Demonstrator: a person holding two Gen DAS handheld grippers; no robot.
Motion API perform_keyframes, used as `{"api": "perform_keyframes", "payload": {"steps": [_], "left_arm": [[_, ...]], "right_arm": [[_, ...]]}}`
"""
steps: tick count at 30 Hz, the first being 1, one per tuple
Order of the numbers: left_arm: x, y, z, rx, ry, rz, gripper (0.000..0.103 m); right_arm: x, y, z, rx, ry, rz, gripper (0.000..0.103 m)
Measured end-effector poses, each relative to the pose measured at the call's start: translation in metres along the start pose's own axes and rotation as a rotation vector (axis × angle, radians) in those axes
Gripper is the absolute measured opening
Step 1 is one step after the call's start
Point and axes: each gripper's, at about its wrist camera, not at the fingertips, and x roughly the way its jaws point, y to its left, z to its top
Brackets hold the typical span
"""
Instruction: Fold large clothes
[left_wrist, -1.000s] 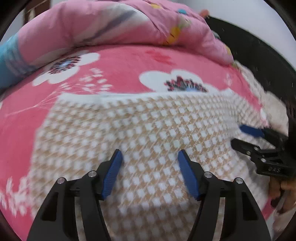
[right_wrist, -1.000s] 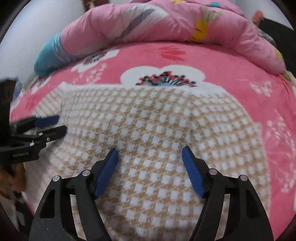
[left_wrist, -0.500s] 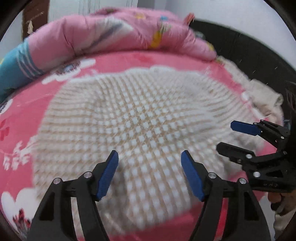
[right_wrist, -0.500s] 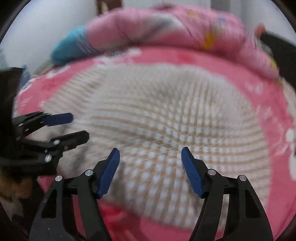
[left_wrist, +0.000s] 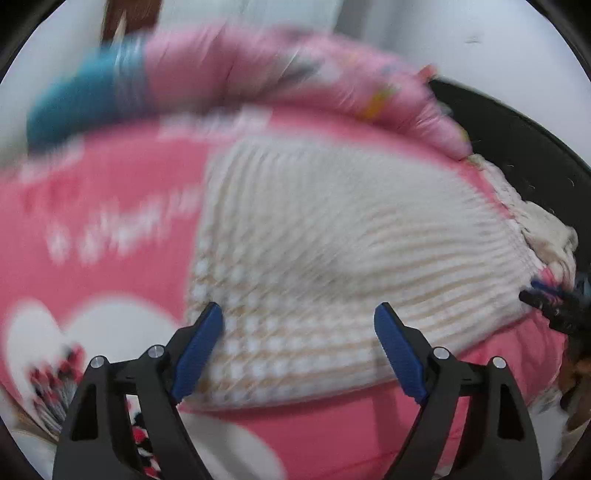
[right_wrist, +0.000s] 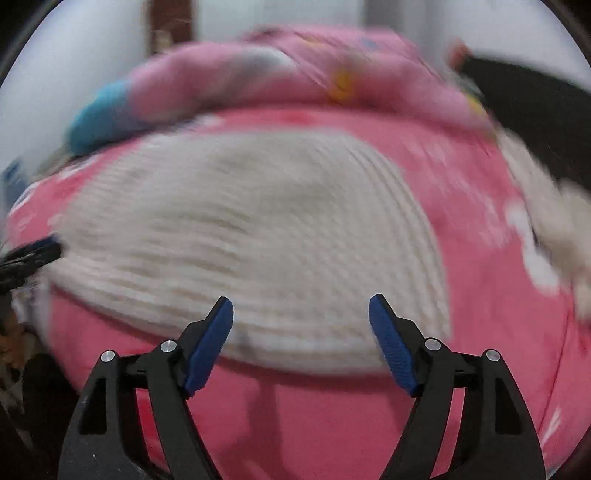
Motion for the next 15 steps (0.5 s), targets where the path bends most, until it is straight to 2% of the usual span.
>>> {"api": "perform_keyframes", "payload": {"steps": [1, 2, 5, 7, 8, 10, 11, 12, 15], "left_arm": [[0.008, 0.009, 0.0, -0.034, 0.018, -0.038, 0.082], [0.005, 0.008, 0.001, -0.043, 0.0, -0.048, 0.082], [-0.021, -0.004, 0.006, -0.034, -0.053, -0.042, 0.082], [-0.033, -0.005, 0.0, -0.022, -0.088, -0.049, 0.083], [-0.029, 0.002, -0.002, -0.023, -0.079, -0.038, 0.085], [-0.008, 0.01, -0.008, -0.053, 0.002, -0.018, 0.085], [-0.003, 0.012, -0.006, -0.054, 0.005, -0.009, 0.085], [-0.006, 0.009, -0.007, -0.041, -0.005, 0.005, 0.085], [-0.025, -0.006, -0.001, -0.001, -0.035, 0.041, 0.085]], "right_arm": [[0.004, -0.009, -0.004, 0.037, 0.002, 0.039, 0.073], [-0.008, -0.008, -0.002, 0.031, -0.009, 0.034, 0.073], [-0.047, -0.005, -0.002, 0.046, -0.066, 0.019, 0.074], [-0.068, -0.008, -0.012, 0.05, -0.114, 0.036, 0.08], [-0.057, -0.007, -0.011, 0.046, -0.099, 0.026, 0.082], [-0.018, -0.009, -0.014, 0.051, 0.023, -0.01, 0.082], [-0.014, -0.007, -0.016, 0.044, 0.054, -0.046, 0.083], [-0.024, -0.002, -0.017, 0.028, 0.046, -0.063, 0.082], [-0.071, 0.012, -0.021, -0.004, -0.023, -0.008, 0.083]]}}
